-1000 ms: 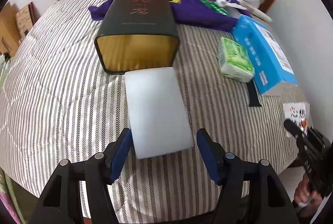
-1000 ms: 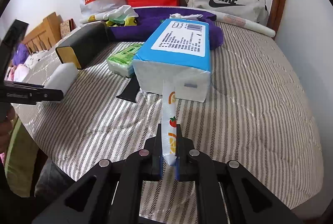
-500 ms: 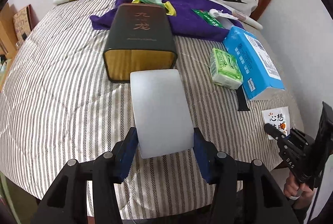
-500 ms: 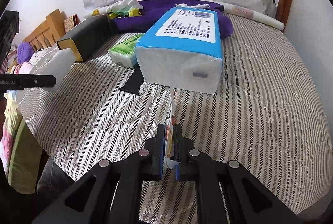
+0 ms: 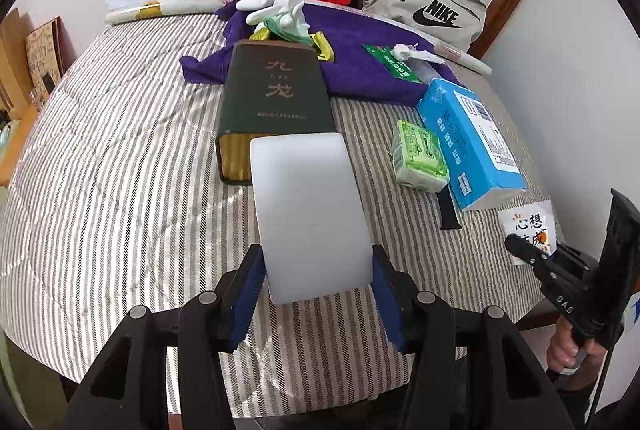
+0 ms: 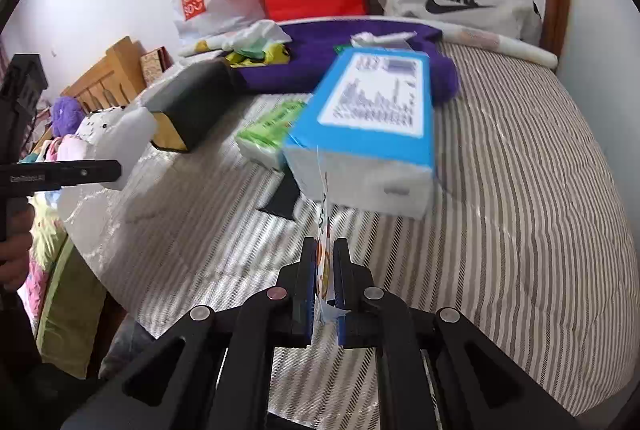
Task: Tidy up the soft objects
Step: 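Lift orange-print packet with right gripper while left gripper holds foam block, then carry foam block with left gripper and orange packet with right gripper over purple towel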
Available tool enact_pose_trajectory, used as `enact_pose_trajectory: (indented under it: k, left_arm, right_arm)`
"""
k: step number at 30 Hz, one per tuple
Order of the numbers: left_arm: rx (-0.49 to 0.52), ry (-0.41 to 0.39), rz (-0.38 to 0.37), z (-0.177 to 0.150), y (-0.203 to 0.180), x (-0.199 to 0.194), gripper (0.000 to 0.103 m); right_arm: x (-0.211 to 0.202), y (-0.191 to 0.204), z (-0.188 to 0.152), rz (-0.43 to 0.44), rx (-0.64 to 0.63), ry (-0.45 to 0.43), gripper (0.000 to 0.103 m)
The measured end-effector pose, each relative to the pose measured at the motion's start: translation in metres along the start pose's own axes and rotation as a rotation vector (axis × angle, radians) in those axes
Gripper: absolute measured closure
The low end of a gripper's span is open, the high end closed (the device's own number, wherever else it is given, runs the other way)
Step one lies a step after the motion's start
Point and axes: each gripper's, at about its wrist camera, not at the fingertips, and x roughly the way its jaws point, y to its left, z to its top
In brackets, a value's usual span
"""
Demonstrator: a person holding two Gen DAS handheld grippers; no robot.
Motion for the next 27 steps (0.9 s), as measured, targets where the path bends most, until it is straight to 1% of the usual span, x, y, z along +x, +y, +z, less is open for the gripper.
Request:
enact_pose_trajectory:
  k: [4,7,10,12,15,19,24,27]
  left_arm:
    - [0.026,-0.026,0.03,0.008,0.001,-0.004,0.053]
    - [0.029,-0.024,0.014,0.014,0.004,-0.008,0.053]
    - [0.034,-0.017,0.001,0.019,0.006,-0.013,0.053]
    - [0.048,-0.033,-0.01,0.019,0.006,-0.018,0.053]
    - [0.057,-0.033,-0.01,0.023,0.006,-0.022,0.053]
    - [0.036,-0.046,-0.061,0.033,0.011,-0.026,0.053]
    - [0.038,-0.06,-0.046,0.052,0.012,-0.026,0.053]
    - [0.04,-0.062,-0.042,0.066,0.011,-0.022,0.053]
  right_arm:
    - [-0.01,0.005,0.014,0.037,-0.018,-0.035,0.095]
    - [-0.018,0.008,0.025,0.059,-0.028,-0.068,0.095]
    - [-0.023,0.011,0.038,0.061,-0.037,-0.09,0.095]
    - [-0.025,0.014,0.047,0.065,-0.053,-0.097,0.095]
    - [-0.026,0.019,0.058,0.059,-0.074,-0.106,0.095]
    - [-0.026,0.024,0.072,0.054,-0.1,-0.114,0.095]
    - [-0.023,0.021,0.092,0.044,-0.089,-0.119,0.095]
    - [-0.018,0.015,0.107,0.017,-0.071,-0.112,0.095]
